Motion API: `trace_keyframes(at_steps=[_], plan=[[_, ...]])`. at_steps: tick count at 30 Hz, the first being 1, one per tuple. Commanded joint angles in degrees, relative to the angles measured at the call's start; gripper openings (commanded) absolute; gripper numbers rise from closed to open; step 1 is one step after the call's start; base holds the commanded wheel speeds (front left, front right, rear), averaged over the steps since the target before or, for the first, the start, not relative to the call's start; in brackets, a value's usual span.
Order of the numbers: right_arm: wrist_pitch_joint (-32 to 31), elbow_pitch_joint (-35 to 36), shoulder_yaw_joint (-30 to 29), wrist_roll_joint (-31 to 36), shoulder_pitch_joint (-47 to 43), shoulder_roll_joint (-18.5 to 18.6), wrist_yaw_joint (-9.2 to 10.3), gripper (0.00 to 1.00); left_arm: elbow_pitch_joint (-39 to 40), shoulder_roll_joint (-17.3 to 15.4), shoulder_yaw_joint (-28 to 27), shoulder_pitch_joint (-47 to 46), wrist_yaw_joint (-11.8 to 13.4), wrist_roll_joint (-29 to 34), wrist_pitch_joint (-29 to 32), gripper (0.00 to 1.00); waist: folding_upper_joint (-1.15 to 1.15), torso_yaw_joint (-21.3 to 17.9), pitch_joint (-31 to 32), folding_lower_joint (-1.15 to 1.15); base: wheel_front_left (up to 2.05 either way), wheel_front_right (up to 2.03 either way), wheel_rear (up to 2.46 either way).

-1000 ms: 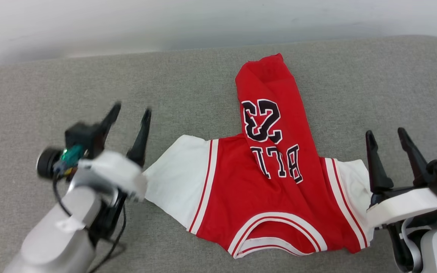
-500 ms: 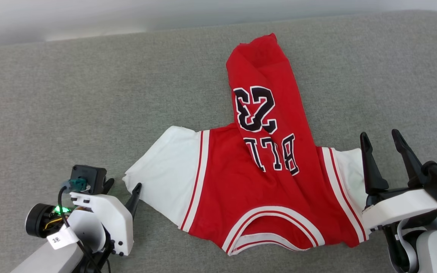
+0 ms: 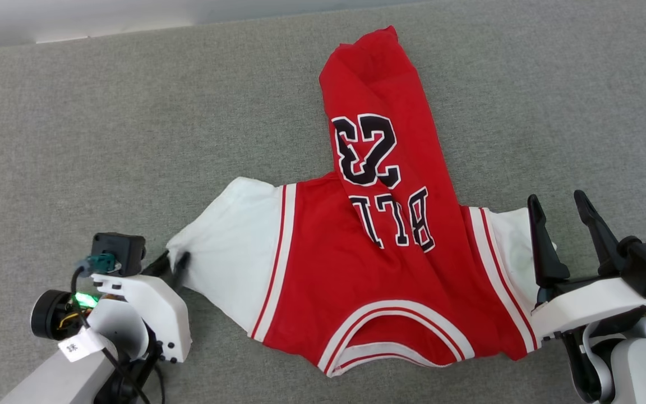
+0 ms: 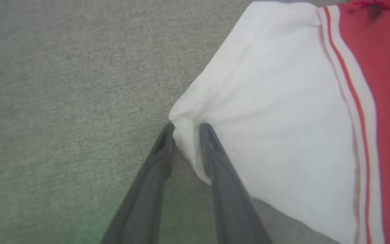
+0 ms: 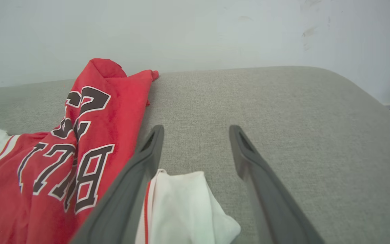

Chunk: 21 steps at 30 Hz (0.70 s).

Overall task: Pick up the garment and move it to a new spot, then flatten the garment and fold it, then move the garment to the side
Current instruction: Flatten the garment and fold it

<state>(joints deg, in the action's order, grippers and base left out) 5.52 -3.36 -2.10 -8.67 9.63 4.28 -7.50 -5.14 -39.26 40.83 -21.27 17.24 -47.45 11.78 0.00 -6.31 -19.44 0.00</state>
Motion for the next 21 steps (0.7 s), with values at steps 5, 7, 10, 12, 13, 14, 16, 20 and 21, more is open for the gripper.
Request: trace_keyframes(at_steps=[5, 7, 10, 12, 13, 14, 16, 20, 21], plan=[[-1.86, -0.64, 0.51, -0.48, -0.89, 1.21, 0.02, 1.00, -1.27, 0.38, -3.86, 1.80, 2.22, -0.13, -7.40, 0.00, 0.00, 1.28, 1.95, 0.00, 0.00, 0.00, 0.00], [-3.03, -0.57, 1.08, -0.64, -1.50, 1.91, 0.02, 1.00, -0.50, 0.12, -5.44, 2.80, 2.78, -0.75, -9.79, 0.00, 0.00, 1.82, 2.91, 0.00, 0.00, 0.00, 0.00], [-5.16, -0.17, 2.08, -1.19, -2.38, 2.86, 0.02, 1.00, 0.93, -1.00, -7.82, 5.46, 3.56, -2.10, -12.51, 0.00, 0.00, 2.62, 4.34, 0.00, 0.00, 0.00, 0.00], [-7.25, 0.22, 2.67, -1.34, -3.43, 3.76, 0.02, 1.00, 2.22, -1.78, -9.24, 7.72, 3.99, -3.15, -13.79, 0.00, 0.00, 3.16, 5.38, 0.00, 0.00, 0.00, 0.00], [-8.61, 0.55, 2.50, -1.75, -4.13, 4.18, 0.03, 1.00, 2.98, -2.30, -9.67, 8.78, 4.16, -3.47, -14.29, 0.00, 0.00, 3.45, 5.83, 0.00, 0.00, 0.00, 0.00], [-10.53, 0.84, 2.36, -2.20, -4.95, 4.64, 0.02, 1.00, 3.81, -2.72, -10.11, 9.89, 4.42, -3.81, -14.74, 0.00, 0.00, 3.72, 6.24, 0.00, 0.00, 0.00, 0.00], [-15.30, 2.35, 2.02, -3.26, -6.93, 6.19, 0.03, 1.00, 6.03, -3.24, -10.98, 12.32, 4.71, -4.92, -15.59, 0.00, 0.00, 4.25, 6.98, 0.00, 0.00, 0.00, 0.00], [-28.58, 7.32, 0.20, -6.47, -12.07, 9.12, 0.02, 1.00, 11.60, -4.86, -12.04, 16.80, 5.23, -6.54, -16.11, 0.00, 0.00, 5.08, 7.79, 0.00, 0.00, 0.00, 0.00], [-31.55, 8.92, -1.10, -7.12, -12.77, 9.50, 0.04, 1.00, 13.10, -5.34, -12.07, 17.85, 5.52, -6.66, -15.98, 0.00, 0.00, 5.18, 7.84, 0.00, 0.00, 0.00, 0.00]])
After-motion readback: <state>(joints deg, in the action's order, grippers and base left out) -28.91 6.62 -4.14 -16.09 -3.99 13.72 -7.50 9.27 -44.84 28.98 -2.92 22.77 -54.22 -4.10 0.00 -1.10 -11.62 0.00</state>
